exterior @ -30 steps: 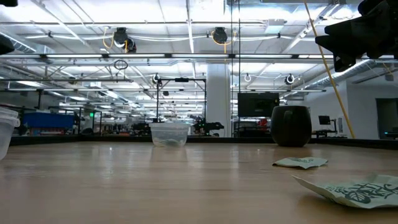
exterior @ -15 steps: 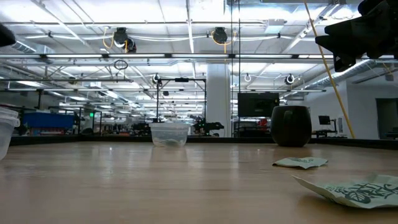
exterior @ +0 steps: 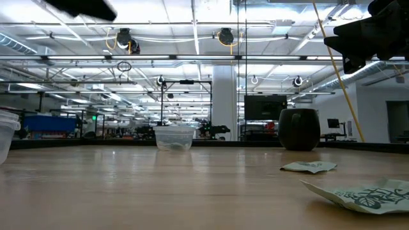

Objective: Pick and place Stevia / Truvia into bins
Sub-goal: Put the stevia packet into the transparent circle container

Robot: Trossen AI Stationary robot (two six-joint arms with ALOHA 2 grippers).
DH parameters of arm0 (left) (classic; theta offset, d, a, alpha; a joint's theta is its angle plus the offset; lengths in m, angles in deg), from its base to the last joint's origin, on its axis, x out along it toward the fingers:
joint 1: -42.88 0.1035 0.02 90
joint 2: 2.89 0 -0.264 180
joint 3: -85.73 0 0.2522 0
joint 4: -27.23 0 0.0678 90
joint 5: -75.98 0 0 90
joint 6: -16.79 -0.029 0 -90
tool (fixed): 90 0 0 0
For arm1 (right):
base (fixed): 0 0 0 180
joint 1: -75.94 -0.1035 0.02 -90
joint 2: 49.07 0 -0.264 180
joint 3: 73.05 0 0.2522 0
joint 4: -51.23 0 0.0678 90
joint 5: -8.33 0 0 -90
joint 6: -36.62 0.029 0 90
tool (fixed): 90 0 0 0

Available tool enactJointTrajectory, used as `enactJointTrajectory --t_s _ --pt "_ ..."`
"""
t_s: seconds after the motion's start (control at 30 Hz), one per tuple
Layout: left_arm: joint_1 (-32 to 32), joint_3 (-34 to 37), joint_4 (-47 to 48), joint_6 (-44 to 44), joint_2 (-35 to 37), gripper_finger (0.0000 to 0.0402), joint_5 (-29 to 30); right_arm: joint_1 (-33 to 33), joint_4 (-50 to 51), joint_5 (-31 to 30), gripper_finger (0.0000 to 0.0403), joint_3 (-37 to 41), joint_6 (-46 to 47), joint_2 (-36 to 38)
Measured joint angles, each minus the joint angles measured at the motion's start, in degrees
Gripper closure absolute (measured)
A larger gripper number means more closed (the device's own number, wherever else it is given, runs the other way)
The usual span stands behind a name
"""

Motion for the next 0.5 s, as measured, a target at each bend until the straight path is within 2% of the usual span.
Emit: enactJointTrajectory --t_s 0.1,0.2,0.5 --pt "-0.2 0.0 -8.1 -10.9 0.0 0.0206 -1.0 0.0 0.0 0.0 0.0280 0.0 0.0 0.0" --pt "-0.1 -0.1 -12.9 -18.3 0.0 0.0206 -4.7 0.0 0.0 0.0 0.0280 0.0 0.0 0.0" --pt "3.2 -0.1 -13.2 -21.3 0.0 0.0206 -9.2 0.0 0.0 0.0 0.0280 0.0 0.0 0.0"
